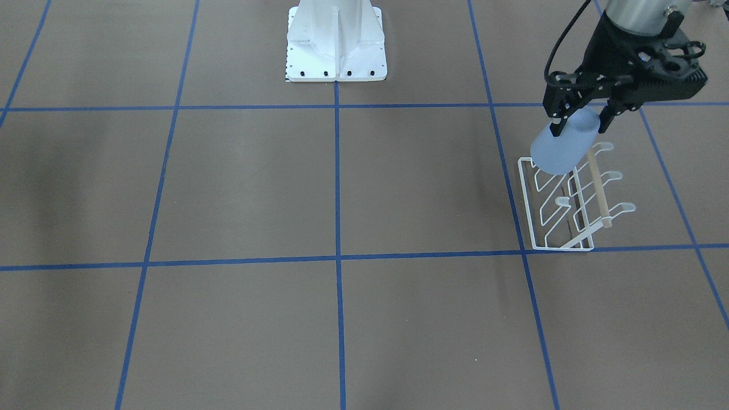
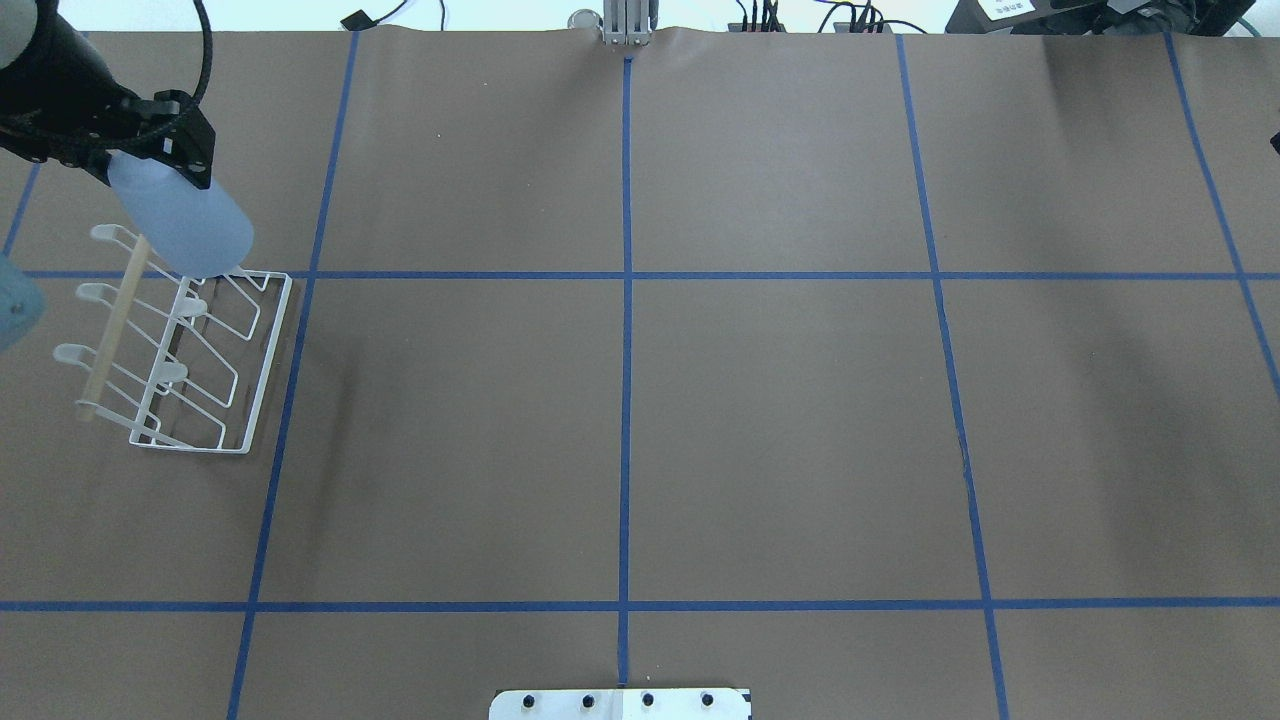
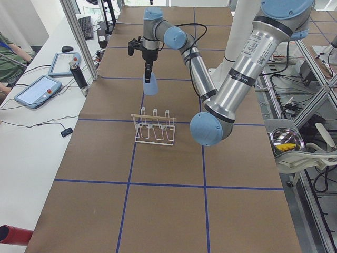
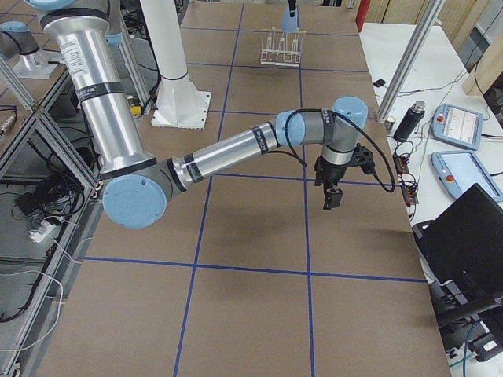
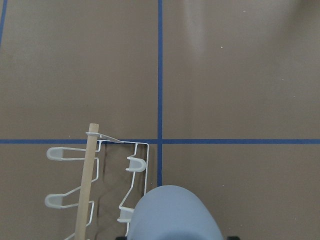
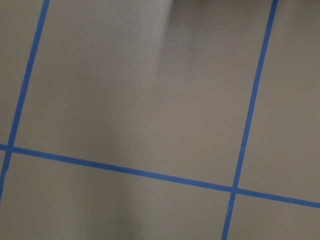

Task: Hang cup on cup holder
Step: 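Lower the cup with the left gripper onto a rack hook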

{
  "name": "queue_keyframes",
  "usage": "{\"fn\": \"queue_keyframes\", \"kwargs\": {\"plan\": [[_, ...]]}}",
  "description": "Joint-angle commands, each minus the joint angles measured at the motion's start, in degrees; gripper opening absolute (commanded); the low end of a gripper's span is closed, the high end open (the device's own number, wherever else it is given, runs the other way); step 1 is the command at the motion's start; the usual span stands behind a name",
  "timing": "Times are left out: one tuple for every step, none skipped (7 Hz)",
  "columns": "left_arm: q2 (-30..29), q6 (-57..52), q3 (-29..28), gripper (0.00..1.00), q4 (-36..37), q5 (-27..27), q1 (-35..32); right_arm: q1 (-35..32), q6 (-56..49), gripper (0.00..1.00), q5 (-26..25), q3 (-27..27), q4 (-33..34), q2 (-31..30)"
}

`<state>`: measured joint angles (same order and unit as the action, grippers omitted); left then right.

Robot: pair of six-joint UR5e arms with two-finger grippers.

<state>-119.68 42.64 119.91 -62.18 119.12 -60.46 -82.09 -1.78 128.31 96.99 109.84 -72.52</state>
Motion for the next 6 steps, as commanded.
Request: {"fn": "queue_keyframes", "kwargs": {"plan": [[-1.0,-1.2,-7.5,0.0,-5.0,0.6,-1.6,-0.2,-0.9,1.0,0.2,0.6,1.5,-1.6],[-0.9,-1.2,-11.0,0.0,-9.0,1.3,-1.8,-0.2,-0.9,1.0,0.2,0.6,1.7,-1.6],[-0.8,-1.2,-13.3,0.0,-11.8,1.4,-1.8,-0.2,-0.9,1.0,1.0,0.7,1.7,-1.7],[-0.4,-1.2,-14.4,0.0,-12.9,1.4,-1.8,-0.2,-0.9,1.0,2.0,0.9,1.8,-1.9],[0.0,-1.2,-14.6,0.0,-13.0,1.4,-1.8,-0.2,-0.9,1.0,2.2,0.8,1.8,-1.8],[0.1,-1.2,-14.6,0.0,-13.0,1.5,-1.7,-0.2,-0.6,1.0,3.2,1.1,1.8,-1.8]]}}
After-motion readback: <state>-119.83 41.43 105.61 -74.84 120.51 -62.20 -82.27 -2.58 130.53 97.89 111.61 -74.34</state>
